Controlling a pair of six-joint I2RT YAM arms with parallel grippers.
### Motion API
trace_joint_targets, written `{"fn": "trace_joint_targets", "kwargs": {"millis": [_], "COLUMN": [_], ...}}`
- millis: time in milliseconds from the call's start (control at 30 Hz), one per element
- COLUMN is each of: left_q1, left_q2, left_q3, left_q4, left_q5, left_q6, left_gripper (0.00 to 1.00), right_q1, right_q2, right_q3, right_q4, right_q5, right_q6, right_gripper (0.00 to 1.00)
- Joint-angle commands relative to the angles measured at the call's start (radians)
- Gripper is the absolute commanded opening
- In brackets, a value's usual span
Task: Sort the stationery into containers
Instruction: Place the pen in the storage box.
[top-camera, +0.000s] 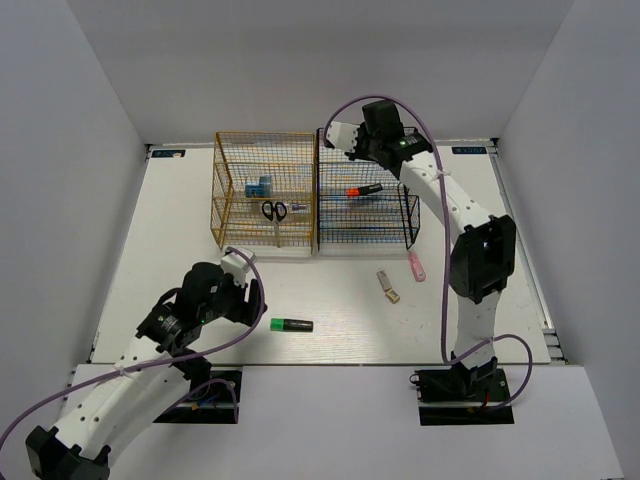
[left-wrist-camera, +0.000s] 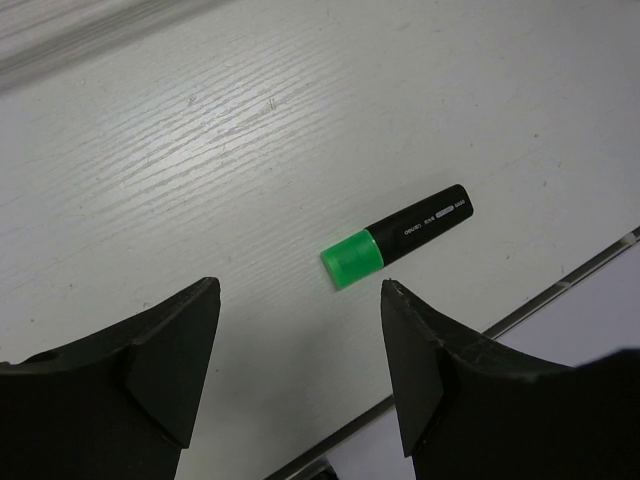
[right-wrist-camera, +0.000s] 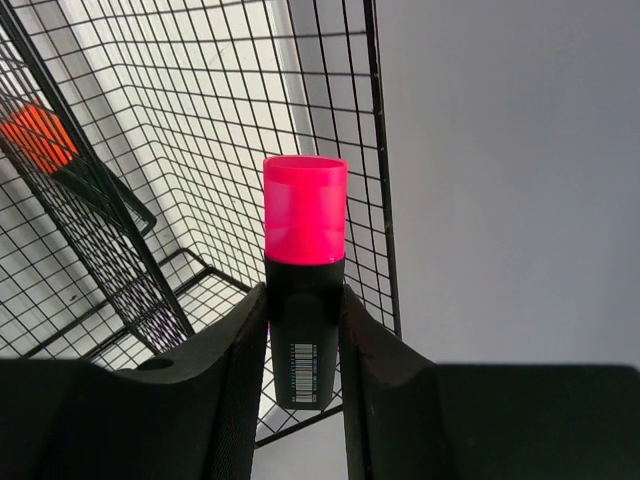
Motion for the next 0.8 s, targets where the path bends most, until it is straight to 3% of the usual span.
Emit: {"fn": "trace_joint_targets", "kwargs": {"millis": [0,133,267,333,400,433,500,600,633,667,767], "left_q1": [0.001,0.001,0.001,0.001,0.001,0.001,0.001,0.001,0.001,0.001,-0.006], "left_q2": [0.001,0.005,0.017,0.042,0.083,0.093,0.126,0.155,0.159,0.162,0.179], "left_q3": [0.010,0.008,0.001,0.001,0.013,0.016,0.031,0.054,0.063,0.068,0.097], "left_q4": [0.014,0.016,0.031,0.037,0.037,0.029,0.025,0.022,0.016,0.010,0.012], "left_q5": [0.012,0.015,0.033,0.041,0.053,0.056,0.070,0.102,0.128,0.145,0.211], "left_q6": [0.009,0.007,0.009,0.007,0.001,0.004,0.006,0.035,0.055,0.081,0.139], "left_gripper": [0.76,0.77,0.77,0.49,0.05,0.01,0.01,0.32,0.51,0.58,0.74], "right_q1": [-0.015,-0.025,-0.022,-0.022,-0.022,-0.022,-0.024,-0.029,-0.029,-0.032,-0.038], "right_q2": [0.001,0.005,-0.018,-0.028,-0.036,-0.041,-0.042,-0.047,-0.054,-0.062,-0.136], "right_q3": [0.035,0.035,0.032,0.030,0.029,0.030,0.025,0.030,0.030,0.033,0.041], "right_q4": [-0.017,-0.040,-0.070,-0.072,-0.083,-0.093,-0.089,-0.095,-0.098,-0.107,-0.210], "right_q5": [-0.043,-0.058,-0.080,-0.098,-0.113,-0.112,-0.109,-0.106,-0.115,-0.124,-0.257], "right_q6": [-0.016,0.011,0.053,0.062,0.073,0.073,0.073,0.091,0.113,0.129,0.283], "right_gripper": [0.05,0.31,0.39,0.41,0.41,0.41,0.42,0.44,0.44,0.42,0.00]}}
